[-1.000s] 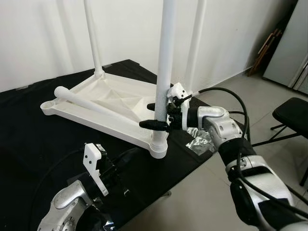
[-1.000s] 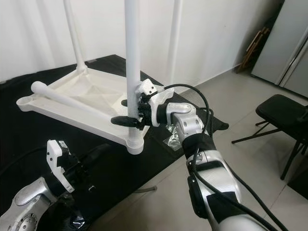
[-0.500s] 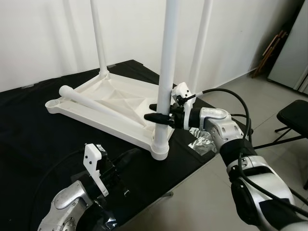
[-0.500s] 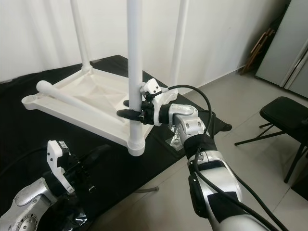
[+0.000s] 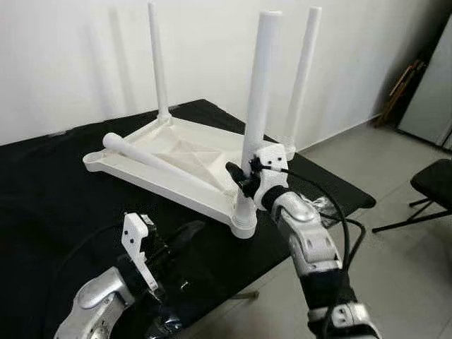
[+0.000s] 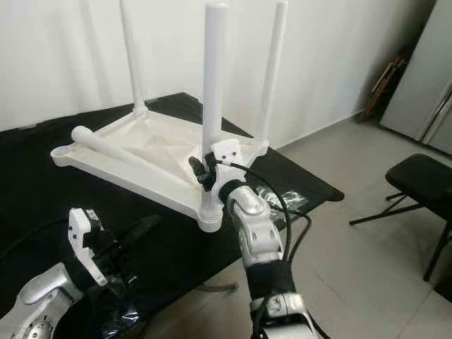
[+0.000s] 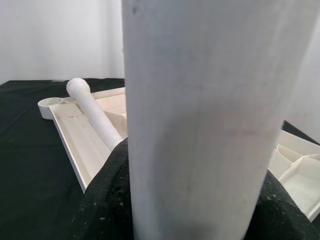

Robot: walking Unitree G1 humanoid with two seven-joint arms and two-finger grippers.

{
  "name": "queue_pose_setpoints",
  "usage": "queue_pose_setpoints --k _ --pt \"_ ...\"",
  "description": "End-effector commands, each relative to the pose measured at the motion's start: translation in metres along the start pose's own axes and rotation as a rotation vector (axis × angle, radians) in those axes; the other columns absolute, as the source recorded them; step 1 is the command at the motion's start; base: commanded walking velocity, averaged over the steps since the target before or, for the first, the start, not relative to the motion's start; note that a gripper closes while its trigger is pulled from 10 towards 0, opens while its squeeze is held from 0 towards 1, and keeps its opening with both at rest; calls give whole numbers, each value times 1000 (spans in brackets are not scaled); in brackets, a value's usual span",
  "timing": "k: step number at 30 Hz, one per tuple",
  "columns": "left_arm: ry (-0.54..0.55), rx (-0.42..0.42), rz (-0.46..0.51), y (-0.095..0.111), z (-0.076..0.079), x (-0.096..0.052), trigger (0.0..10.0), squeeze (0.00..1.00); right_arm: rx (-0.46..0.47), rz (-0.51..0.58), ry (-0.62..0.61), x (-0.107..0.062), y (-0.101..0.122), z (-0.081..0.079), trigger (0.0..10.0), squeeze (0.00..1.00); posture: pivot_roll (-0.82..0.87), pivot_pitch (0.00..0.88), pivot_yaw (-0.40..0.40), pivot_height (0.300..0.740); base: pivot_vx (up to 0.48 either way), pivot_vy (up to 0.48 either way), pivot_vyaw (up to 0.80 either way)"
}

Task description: Building children table

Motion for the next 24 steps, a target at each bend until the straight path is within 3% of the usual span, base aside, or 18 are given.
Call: queue_pose_setpoints --k 1,2,3,4,5,9,11,12,14,19,20,21,24 --pt "10 4 0 -1 -1 0 10000 0 17 -189 -52 -9 -45 6 6471 0 -19 0 -37 740 0 0 0" --pt "10 4 0 -1 -1 0 10000 0 17 -189 -52 -9 -45 6 6471 0 -19 0 -37 740 0 0 0" --pt "9 3 1 -1 -1 0 10000 0 25 -194 -45 -11 -44 4 10000 0 -20 0 -36 740 0 0 0" --pt "9 3 1 -1 -1 0 10000 0 25 -194 -45 -11 -44 4 10000 0 -20 0 -36 740 0 0 0" --pt "-4 3 -6 -2 0 0 10000 0 56 -175 24 -12 -38 -5 10000 1000 -20 0 -33 740 0 0 0" --pt "-8 2 -8 -2 1 1 10000 0 74 -113 109 -8 -23 -10 10000 1000 -20 0 -34 740 0 0 0" --pt "-6 4 -6 -2 1 1 10000 0 31 -21 278 -6 1 -17 10000 1000 -20 0 -36 740 0 0 0" --pt "-6 4 -6 -2 1 1 10000 0 31 -21 278 -6 1 -17 10000 1000 -20 0 -36 740 0 0 0" --pt "-2 6 -2 -1 0 2 10000 0 -44 29 465 -9 17 -23 10000 1000 -20 0 -42 740 0 0 0" --pt "1 7 0 -1 0 2 10000 0 -110 47 583 -12 24 -24 10000 1000 -18 0 -46 740 0 0 0" --pt "0 8 -1 -1 1 2 10000 0 -126 43 656 -14 27 -24 10000 216 -13 0 -45 740 0 0 0" --pt "-1 9 -3 -1 1 2 10000 0 -126 40 713 -14 31 -23 10000 0 -10 0 -43 740 0 0 0" --pt "-3 11 -6 -2 2 1 10000 0 -104 43 782 -13 39 -22 10000 0 -7 0 -42 740 0 0 0"
Point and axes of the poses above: a point about 5 cm out from each wrist's last joint towards the gripper, its own x axis pointing out of the wrist towards the gripper, its own y axis along the axis of the wrist's last joint, z = x × y, the point moved 5 cm from there along x, pointing out of the wrist towards the gripper, and after that the axes turned 5 degrees about -x, right-handed, at the moved point
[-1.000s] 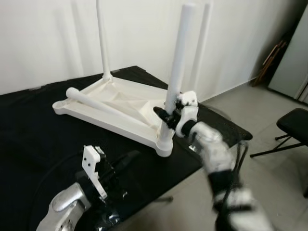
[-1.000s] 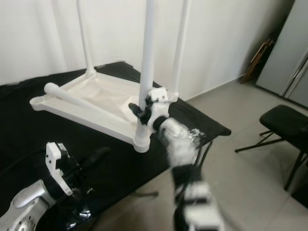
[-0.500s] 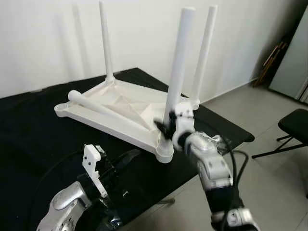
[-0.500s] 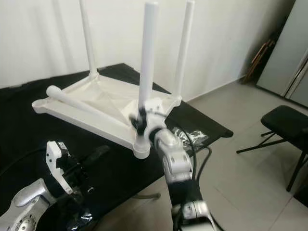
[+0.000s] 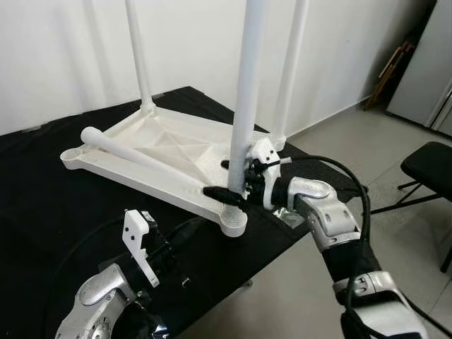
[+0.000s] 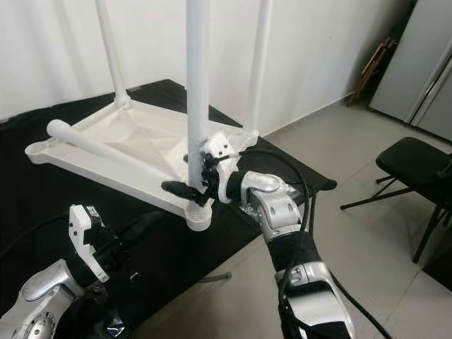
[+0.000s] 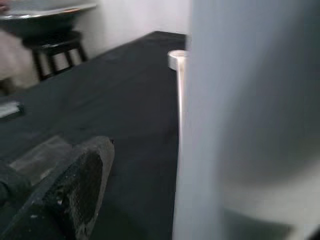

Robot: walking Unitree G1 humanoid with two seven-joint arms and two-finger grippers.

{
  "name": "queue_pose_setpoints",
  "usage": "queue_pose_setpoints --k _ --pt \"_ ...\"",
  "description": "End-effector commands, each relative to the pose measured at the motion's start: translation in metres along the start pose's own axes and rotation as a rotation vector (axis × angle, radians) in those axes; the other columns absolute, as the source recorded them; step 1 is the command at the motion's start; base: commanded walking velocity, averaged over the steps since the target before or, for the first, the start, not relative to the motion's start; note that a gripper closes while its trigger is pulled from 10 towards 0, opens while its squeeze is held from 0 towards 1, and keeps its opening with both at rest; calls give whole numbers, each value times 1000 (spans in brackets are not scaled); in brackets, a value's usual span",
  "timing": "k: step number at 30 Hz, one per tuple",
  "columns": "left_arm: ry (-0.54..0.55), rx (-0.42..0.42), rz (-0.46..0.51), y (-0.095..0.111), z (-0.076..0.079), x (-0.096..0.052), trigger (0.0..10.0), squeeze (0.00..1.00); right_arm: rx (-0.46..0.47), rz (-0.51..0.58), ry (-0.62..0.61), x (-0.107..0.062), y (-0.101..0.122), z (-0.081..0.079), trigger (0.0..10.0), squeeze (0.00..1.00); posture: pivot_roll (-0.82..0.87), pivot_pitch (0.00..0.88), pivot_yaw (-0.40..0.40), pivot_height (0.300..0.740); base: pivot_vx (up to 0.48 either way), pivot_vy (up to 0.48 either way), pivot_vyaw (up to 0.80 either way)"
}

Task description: Building children table

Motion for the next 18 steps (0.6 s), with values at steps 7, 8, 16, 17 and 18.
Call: queue_pose_setpoints --k 7,8,16,17,18 --pt "3 7 -16 -3 2 -2 10000 0 46 55 102 4 8 5 0 0 8 0 -45 740 0 0 0" --pt "3 7 -16 -3 2 -2 10000 0 46 55 102 4 8 5 0 0 8 0 -45 740 0 0 0" --pt "3 4 -17 -3 3 -3 10000 0 71 27 -72 0 -8 23 0 0 0 0 -44 740 0 0 0" --pt "3 4 -17 -3 3 -3 10000 0 71 27 -72 0 -8 23 0 0 0 0 -44 740 0 0 0" --pt "3 4 -17 -3 2 -3 10000 0 81 6 -157 0 -15 27 0 0 -5 0 -45 740 0 0 0"
Point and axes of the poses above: a point about 5 cm out from each wrist's last joint towards the gripper, its own x axis pointing out of the wrist towards the gripper, its own y axis along the axis of the wrist's last joint, z = x × y, the point moved 5 cm from there along x, pointing out of the wrist towards the gripper, and after that the axes turned 5 degrees about -x, right-handed, at the moved point
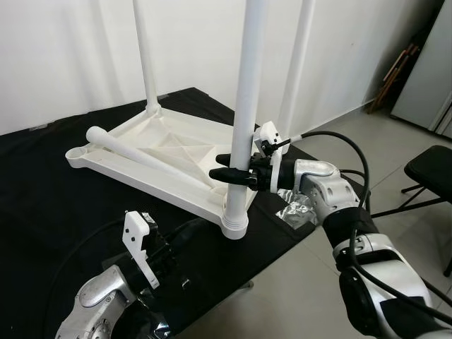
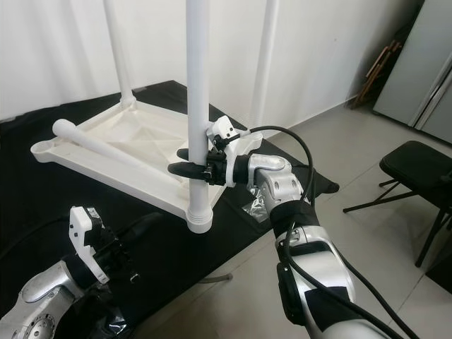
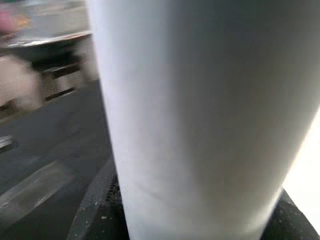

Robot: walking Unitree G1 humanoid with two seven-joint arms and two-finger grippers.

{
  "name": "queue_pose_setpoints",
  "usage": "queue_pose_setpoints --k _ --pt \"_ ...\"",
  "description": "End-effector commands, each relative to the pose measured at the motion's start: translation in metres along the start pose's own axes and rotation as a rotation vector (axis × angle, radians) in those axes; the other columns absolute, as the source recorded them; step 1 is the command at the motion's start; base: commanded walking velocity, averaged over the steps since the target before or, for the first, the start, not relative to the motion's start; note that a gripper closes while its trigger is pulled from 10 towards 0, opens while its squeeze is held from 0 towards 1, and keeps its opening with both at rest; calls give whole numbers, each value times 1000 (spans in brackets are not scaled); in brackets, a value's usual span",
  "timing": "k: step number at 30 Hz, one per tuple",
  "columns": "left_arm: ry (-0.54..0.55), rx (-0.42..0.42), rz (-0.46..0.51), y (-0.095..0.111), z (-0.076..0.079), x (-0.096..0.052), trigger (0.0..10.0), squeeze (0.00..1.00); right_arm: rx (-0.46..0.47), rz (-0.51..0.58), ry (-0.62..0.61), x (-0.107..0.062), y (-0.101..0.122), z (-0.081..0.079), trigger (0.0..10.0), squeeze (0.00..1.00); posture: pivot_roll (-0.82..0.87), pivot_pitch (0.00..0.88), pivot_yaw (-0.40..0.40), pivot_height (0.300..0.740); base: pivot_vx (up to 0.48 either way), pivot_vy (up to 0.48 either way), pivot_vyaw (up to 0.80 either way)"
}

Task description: Building children table

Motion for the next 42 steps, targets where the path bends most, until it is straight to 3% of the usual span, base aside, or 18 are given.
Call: queue_pose_setpoints --k 1,3,5,6,7,9,10,19,20,21,22,23,24,32,33,34,35,42 --pt "-4 6 -12 -1 2 -1 10000 0 31 -67 -94 -2 -19 6 0 0 -7 0 -45 740 0 0 0" --pt "-4 7 -11 -1 1 -1 10000 0 67 -63 -157 0 -26 1 0 0 -11 0 -50 740 0 0 0" --pt "-2 8 -10 -1 0 -2 10000 0 162 -23 -345 2 -39 -1 0 0 -17 0 -46 740 0 0 0" --pt "-2 8 -9 -1 -1 -2 10000 0 229 -87 -514 -4 -67 -8 0 0 -22 0 -40 740 0 0 0" --pt "-2 8 -9 -1 -1 -2 10000 0 193 -108 -587 -7 -74 -15 0 0 -22 0 -40 740 0 0 0" --pt "-2 8 -9 -1 -1 -2 10000 0 193 -108 -587 -7 -74 -15 0 0 -22 0 -40 740 0 0 0" --pt "-5 9 -13 -2 -2 -2 10000 0 99 -79 -642 -10 -62 -11 0 0 -33 0 -31 740 0 0 0" --pt "-7 6 -11 -4 -3 1 10000 0 152 -135 -590 -2 -74 -8 0 0 -27 0 -48 740 0 0 0" --pt "5 8 -5 -4 -3 1 10000 0 178 -121 -540 2 -71 -15 10000 0 -26 0 -49 740 0 0 0" --pt "5 8 -5 -4 -3 1 10000 0 178 -121 -540 2 -71 -15 10000 0 -26 0 -49 740 0 0 0" --pt "4 8 -6 -5 -2 1 10000 0 211 -104 -491 4 -69 -18 10000 369 -24 0 -48 740 0 0 0" --pt "4 8 -6 -5 -2 1 10000 0 211 -104 -491 4 -69 -18 10000 369 -24 0 -48 740 0 0 0" --pt "-2 6 -9 -5 -2 1 10000 0 228 -87 -425 6 -66 -22 10000 1000 -25 0 -47 740 0 0 0" --pt "-9 2 -10 -6 0 2 10000 0 83 -8 -146 7 -32 -32 10000 1000 -22 0 -49 740 0 0 0" --pt "-8 1 -8 -6 0 3 10000 0 8 1 -23 4 -21 -33 10000 839 -20 0 -50 740 0 0 0" --pt "-8 1 -8 -6 0 3 10000 0 8 1 -23 4 -21 -33 10000 839 -20 0 -50 740 0 0 0" --pt "-6 2 -6 -6 0 3 10000 0 -32 -3 74 0 -15 -33 10000 0 -20 0 -50 740 0 0 0" --pt "-5 4 -5 -5 0 3 10000 0 -49 -15 218 -5 -3 -27 10000 0 -7 0 -50 740 0 0 0"
Point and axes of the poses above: a point about 5 cm out from each wrist's last joint towards the gripper, its own x axis pointing out of the wrist towards the gripper, its own y axis along the axis of the wrist's last joint, z = x × y, the point moved 5 cm from there along x, pointing out of the wrist towards the gripper, and after that the axes turned 5 degrees about -x, right-handed, at the moved point
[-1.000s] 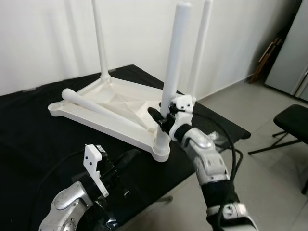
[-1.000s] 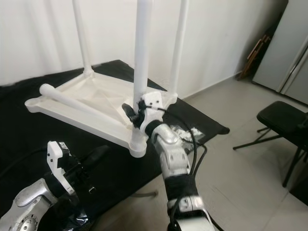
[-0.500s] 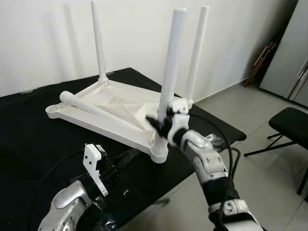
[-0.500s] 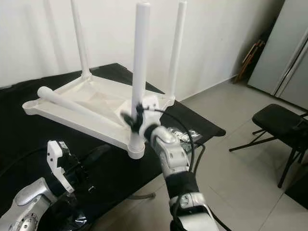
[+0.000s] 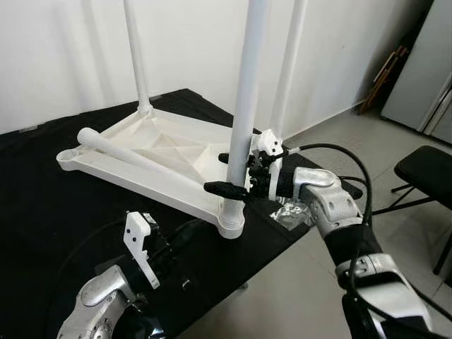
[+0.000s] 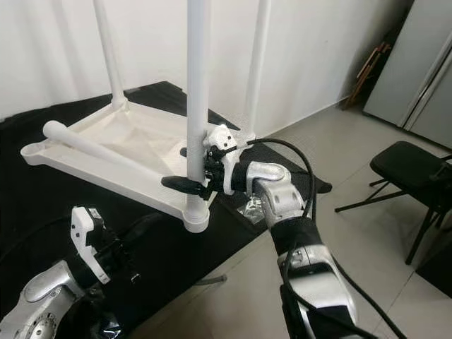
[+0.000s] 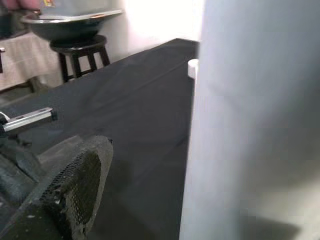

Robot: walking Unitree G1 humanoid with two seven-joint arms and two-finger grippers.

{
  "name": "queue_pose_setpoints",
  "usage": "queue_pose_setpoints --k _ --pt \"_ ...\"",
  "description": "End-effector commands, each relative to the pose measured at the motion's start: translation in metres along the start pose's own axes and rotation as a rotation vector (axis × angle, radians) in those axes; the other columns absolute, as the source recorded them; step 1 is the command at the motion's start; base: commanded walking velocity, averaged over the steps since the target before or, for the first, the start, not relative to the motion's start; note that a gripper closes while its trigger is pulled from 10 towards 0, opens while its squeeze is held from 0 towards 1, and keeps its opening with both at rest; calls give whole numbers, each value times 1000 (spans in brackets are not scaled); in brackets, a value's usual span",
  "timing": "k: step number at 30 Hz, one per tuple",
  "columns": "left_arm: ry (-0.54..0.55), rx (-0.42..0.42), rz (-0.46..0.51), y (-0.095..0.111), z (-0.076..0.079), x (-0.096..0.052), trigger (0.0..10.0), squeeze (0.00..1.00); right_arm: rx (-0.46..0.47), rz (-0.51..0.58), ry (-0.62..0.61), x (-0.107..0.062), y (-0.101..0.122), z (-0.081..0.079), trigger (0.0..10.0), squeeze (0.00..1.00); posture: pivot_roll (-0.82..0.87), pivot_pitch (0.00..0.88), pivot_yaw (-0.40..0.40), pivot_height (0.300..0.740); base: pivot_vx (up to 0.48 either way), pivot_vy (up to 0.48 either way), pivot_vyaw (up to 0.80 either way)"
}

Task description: Building children table

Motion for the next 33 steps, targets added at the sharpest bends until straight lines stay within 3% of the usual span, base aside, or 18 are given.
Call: queue_pose_setpoints --k 1,2,3,4,15,20,23,24,25,26,27,28,29,30,33 --pt "1 -1 0 -2 1 0 10000 0 -5 16 18 1 7 2 10000 0 -2 0 -51 740 0 0 0" --pt "1 0 -1 -2 2 0 10000 0 4 15 13 4 6 5 4314 0 2 0 -53 740 0 0 0" --pt "1 0 -1 -2 2 0 10000 0 9 14 5 5 6 6 4314 0 2 0 -53 740 0 0 0" --pt "1 1 -2 -2 2 0 10000 0 18 18 5 6 5 7 0 0 5 0 -55 740 0 0 0" --pt "2 -1 -1 -1 3 -1 10000 0 27 37 14 3 -1 6 0 0 -3 0 -48 740 0 0 0" --pt "2 -1 1 0 2 -2 10000 0 28 27 -104 -5 -8 17 0 0 -12 0 -46 740 0 0 0" --pt "5 -1 2 1 1 -3 10000 0 66 3 -269 -3 -23 18 0 0 -22 0 -48 740 0 0 0" --pt "5 0 1 2 0 -4 10000 0 103 27 -476 0 -31 24 0 0 -38 0 -40 740 0 0 0" --pt "5 0 1 2 -1 -4 10000 0 196 29 -710 -4 -48 28 0 0 -38 0 -40 740 0 0 0" --pt "5 0 1 2 -1 -4 10000 0 196 29 -710 -4 -48 28 0 0 -38 0 -40 740 0 0 0" --pt "5 0 1 3 -2 -4 10000 0 268 17 -874 -11 -61 28 0 0 -38 0 -40 740 0 0 0" --pt "5 0 1 3 -2 -4 10000 0 268 17 -874 -11 -61 28 0 0 -38 0 -40 740 0 0 0" --pt "5 0 1 3 -2 -4 10000 0 311 4 -964 -16 -70 28 0 0 -38 0 -40 740 0 0 0" --pt "1 3 -6 2 -4 -5 10000 0 28 -24 -860 -6 -43 19 0 0 -57 0 -16 740 0 0 0" --pt "-3 -4 -5 1 -5 -2 10000 0 65 -73 -792 -1 -55 17 0 0 -37 0 -30 740 0 0 0"
Point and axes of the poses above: a point about 5 cm out from each wrist's last joint towards the gripper, its own x axis pointing out of the wrist towards the gripper, its own y axis along the axis of the wrist's last joint, z = x × y, the point moved 5 cm from there along x, pointing out of the wrist towards the gripper, and after that the axes turned 5 degrees about -x, right-handed, at the moved point
